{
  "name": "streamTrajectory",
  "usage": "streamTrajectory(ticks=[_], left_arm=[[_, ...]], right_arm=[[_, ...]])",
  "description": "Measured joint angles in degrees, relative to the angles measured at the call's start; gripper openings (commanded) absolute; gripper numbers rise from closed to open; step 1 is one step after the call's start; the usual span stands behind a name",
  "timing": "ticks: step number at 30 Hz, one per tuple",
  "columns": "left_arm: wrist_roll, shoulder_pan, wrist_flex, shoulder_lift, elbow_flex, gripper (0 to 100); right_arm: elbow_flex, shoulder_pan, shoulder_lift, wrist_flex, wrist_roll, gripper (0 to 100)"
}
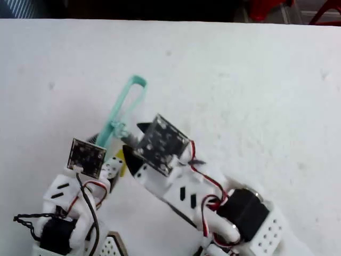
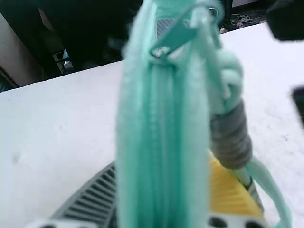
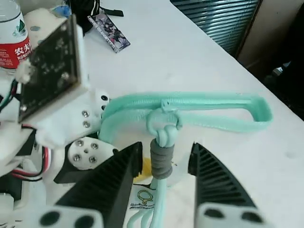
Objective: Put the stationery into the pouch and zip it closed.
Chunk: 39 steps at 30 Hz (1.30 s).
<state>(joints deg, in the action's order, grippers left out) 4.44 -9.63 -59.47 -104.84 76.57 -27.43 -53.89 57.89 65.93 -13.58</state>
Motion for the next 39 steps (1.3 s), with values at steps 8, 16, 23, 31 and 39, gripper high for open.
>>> streamTrajectory(ticks=[8, 16, 23, 31, 39], left_arm=[[0.0, 0.0, 0.0, 0.0, 0.0, 20], [0.0, 0.0, 0.0, 0.0, 0.0, 20], [0.09, 0.0, 0.0, 0.0, 0.0, 20], [0.09, 0.0, 0.0, 0.0, 0.0, 20], [0.09, 0.0, 0.0, 0.0, 0.0, 20]], right_arm=[[-10.46, -0.09, 4.22, -9.58, -1.05, 14.5], [-11.52, -2.64, 4.13, -15.65, -1.05, 14.5], [-11.52, -2.46, -0.35, -17.41, -1.05, 14.5], [-11.52, -1.58, -0.79, -18.29, -1.05, 9.1], [-11.52, -0.7, -0.88, -20.75, -1.05, 3.0]])
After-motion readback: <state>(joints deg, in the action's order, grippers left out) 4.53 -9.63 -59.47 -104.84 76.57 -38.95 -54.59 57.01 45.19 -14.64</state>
